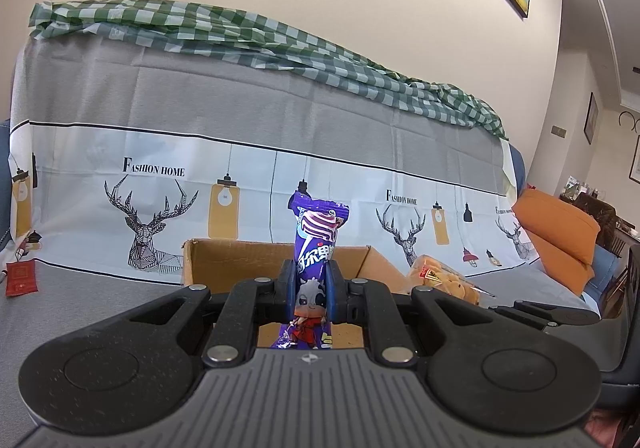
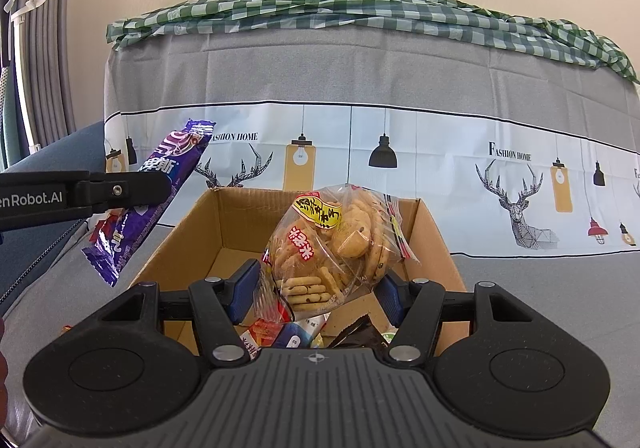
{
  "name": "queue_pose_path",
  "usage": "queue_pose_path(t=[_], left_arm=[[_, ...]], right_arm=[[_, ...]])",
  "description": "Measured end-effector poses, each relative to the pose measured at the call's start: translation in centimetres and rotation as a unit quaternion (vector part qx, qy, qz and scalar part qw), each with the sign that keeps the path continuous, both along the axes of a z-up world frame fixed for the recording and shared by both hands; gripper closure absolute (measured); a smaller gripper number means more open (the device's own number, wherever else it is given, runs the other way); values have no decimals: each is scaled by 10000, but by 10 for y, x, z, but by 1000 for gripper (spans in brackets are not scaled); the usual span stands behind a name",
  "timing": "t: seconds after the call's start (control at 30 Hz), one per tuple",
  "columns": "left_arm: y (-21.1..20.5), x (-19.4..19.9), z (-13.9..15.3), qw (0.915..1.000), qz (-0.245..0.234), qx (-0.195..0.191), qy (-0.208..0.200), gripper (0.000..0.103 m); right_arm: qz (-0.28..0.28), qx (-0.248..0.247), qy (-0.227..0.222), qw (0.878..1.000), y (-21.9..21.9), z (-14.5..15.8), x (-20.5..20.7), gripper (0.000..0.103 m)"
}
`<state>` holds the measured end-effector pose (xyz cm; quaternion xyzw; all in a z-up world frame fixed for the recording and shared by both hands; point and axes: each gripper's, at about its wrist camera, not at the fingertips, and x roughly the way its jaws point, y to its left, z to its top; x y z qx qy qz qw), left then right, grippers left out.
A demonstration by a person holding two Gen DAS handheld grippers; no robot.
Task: Organize snacks
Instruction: 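Hold purple candy bar and cookie bag above the box, then open both tools to drop the candy bar and cookie bag into the box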
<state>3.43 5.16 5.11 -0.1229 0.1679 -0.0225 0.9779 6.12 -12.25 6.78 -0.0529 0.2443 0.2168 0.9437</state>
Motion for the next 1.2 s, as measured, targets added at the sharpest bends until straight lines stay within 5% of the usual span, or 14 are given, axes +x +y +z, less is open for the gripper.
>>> queue_pose_path(t=[0.23,0.37,0.83,0.97,1.2], left_arm=[[-2,2,-1,9998,-182,-90,57,86],[-3,1,-1,9998,-187,11,14,70],[33,-22,6,9998,118,-4,142,69],[60,-28,15,9990,60,171,406,46],[103,-53,6,9944,257,988,289,31]], right_arm=[[-4,4,46,10000,0,0,1,37],[-25,-37,54,10000,2,0,2,29],[44,235,-179,9996,25,6,-12,26],[7,427,-545,9976,39,10,-28,26],[-14,509,-740,9960,69,10,-46,26]])
